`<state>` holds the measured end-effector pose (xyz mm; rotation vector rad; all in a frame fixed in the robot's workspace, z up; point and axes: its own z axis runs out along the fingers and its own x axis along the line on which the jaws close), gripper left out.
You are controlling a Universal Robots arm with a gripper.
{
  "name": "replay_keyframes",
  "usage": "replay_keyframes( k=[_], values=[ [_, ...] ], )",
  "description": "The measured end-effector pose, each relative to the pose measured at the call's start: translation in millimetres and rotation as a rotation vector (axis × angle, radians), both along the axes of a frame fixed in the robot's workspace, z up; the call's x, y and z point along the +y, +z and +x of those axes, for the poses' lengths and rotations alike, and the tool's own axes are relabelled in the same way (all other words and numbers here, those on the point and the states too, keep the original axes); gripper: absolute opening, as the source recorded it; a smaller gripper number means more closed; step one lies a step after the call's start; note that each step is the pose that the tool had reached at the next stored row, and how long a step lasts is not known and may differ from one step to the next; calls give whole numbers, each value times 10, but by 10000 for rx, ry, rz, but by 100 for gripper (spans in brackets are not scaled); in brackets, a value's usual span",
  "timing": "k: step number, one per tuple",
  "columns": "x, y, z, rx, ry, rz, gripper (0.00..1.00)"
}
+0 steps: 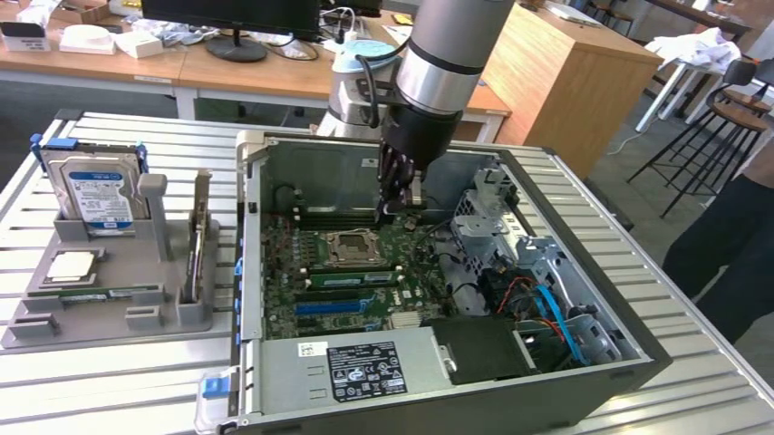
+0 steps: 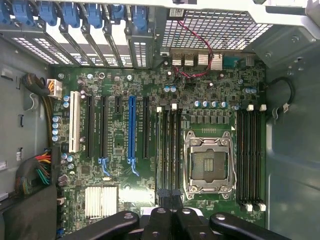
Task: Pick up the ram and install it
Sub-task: 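Press down the ram until it locks into place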
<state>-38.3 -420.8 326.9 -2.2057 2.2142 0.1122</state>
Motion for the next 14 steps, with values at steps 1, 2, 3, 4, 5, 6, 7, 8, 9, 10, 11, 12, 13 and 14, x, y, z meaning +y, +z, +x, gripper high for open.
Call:
replay_keyframes(
  k=[1,2,3,4,5,6,7,8,9,10,11,12,13,14],
  values=[
    [0,0,0,0,0,0,10],
    [0,0,0,0,0,0,10],
    [0,0,0,0,0,0,10],
    [0,0,0,1,0,0,10],
    [0,0,0,0,0,0,10],
    [0,0,0,0,0,0,10],
    [0,0,0,0,0,0,10],
    [0,0,0,0,0,0,10],
    [0,0,0,1,-12,0,10],
    [0,0,0,1,-65,-1,10],
    [0,-1,1,1,-150,-1,10],
    [0,-3,1,0,-294,0,10],
    [0,-5,1,0,-458,0,10],
    [1,-6,0,0,-626,0,10]
  ],
)
